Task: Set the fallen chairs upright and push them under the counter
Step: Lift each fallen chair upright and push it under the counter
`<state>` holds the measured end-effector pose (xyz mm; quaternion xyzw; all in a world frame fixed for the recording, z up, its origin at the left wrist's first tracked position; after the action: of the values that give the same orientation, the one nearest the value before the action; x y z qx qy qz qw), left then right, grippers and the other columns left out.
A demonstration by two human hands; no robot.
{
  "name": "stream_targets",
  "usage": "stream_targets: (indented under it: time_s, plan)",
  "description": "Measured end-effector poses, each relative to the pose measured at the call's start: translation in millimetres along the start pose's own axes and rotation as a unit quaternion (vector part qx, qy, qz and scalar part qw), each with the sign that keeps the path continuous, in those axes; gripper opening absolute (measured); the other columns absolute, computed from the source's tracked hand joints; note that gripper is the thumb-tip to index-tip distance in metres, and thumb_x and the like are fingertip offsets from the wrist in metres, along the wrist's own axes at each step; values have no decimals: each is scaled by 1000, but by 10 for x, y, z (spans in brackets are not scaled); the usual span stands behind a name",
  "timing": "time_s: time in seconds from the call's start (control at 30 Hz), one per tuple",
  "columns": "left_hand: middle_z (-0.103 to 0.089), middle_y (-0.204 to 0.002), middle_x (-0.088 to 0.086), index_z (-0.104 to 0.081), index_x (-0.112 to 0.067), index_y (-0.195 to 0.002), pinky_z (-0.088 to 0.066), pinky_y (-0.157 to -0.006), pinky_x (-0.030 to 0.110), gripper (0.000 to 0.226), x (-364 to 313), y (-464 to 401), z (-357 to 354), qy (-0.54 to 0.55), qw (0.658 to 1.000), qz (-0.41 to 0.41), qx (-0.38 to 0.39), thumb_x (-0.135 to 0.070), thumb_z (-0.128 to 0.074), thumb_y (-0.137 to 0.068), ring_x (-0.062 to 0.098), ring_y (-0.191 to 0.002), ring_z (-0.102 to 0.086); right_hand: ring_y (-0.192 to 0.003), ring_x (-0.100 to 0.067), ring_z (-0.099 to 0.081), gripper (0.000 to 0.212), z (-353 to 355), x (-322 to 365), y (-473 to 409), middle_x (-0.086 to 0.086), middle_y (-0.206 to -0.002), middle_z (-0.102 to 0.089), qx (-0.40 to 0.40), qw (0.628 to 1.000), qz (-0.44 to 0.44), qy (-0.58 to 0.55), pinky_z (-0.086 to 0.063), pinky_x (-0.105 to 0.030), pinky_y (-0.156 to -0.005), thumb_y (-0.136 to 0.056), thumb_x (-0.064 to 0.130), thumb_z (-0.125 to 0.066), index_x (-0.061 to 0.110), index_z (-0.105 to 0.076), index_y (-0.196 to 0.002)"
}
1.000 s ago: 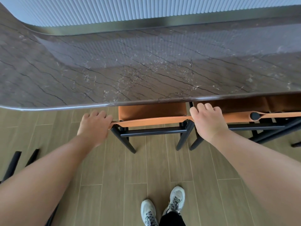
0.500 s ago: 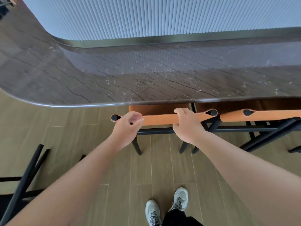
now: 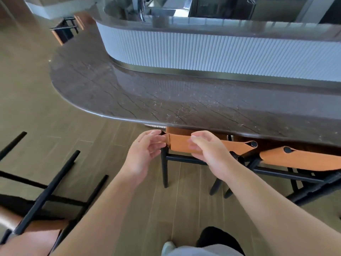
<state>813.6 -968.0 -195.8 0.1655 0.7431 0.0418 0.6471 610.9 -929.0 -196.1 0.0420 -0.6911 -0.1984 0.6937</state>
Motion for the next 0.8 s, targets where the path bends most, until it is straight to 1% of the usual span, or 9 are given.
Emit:
stream_targets:
  time_s: [0.1,0.13,0.2,0.23,0.37,0.53,0.67,0.8]
  plan:
    - [-75,-104,3,-74,-32,-95,-46,-83,36,34,-124,234,-16,15,1000,-26,-2,-45,-60,-68,16,-92,-71,-103,-14,-67,15,-56,59,134,0,-108,-71,33,998,-14,-48,-56,-33,-85,-97,25,-58,23,-66,-109]
    - [-75,-103,3,-75,-34,-92,-46,-83,36,30,-147,309,-26,18,999,-32,-8,-45,-61,-68,16,-92,-71,-102,-14,-68,16,-66,72,171,0,-108,-71,46,997,-16,-55,-56,-33,-84,-97,24,-58,22,-65,-110]
    - [-75,-101,2,-76,-36,-88,-45,-82,36,21,-164,460,-35,22,998,-42,-27,-38,-58,-76,15,-90,-71,-102,-16,-68,17,-86,108,242,-1,-107,-72,70,995,-19,-64,-56,-32,-83,-98,24,-58,20,-65,-112]
    - [-75,-100,2,-76,-36,-87,-45,-82,36,22,-162,542,-35,23,998,-47,-38,-35,-55,-81,15,-90,-70,-102,-17,-68,18,-90,127,282,-2,-107,-72,81,994,-22,-68,-57,-33,-83,-98,24,-57,19,-64,-113]
    - [-74,-101,4,-76,-33,-89,-45,-82,35,25,-77,877,-83,48,994,-46,-92,-30,-52,-87,17,-90,-69,-102,-18,-69,19,-10,160,477,-5,-109,-71,126,989,-27,-72,-56,-38,-89,-98,23,-57,18,-64,-115]
    - [-74,-99,4,-70,-23,-99,-45,-80,34,25,153,1265,-390,60,988,-38,-137,-14,-47,-98,16,-87,-69,-99,-17,-71,19,310,171,669,-4,-105,-74,181,981,-15,-71,-56,-37,-86,-97,25,-58,19,-65,-114]
    - [-74,-99,4,-72,-25,-96,-46,-79,34,24,284,1682,-549,65,980,-49,-182,-16,-50,-95,16,-87,-69,-96,-21,-72,21,384,101,804,-5,-99,-75,216,973,-21,-81,-57,-37,-83,-95,25,-60,16,-65,-113]
    - [-74,-101,5,-76,-30,-90,-46,-78,34,28,325,2295,-394,78,962,-53,-256,-19,-51,-96,16,-87,-69,-94,-23,-72,21,83,-5,1097,-5,-97,-75,283,955,-39,-75,-56,-38,-83,-94,26,-61,15,-66,-111]
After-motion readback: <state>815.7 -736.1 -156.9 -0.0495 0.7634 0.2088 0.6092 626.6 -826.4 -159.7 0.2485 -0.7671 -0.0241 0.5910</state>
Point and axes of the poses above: each hand's wrist, its own y-axis away from the middle knuckle, its own z-axis out of the back of the hand, x = y × z, the point moved 3 cm from there along -y, towards the middle knuckle
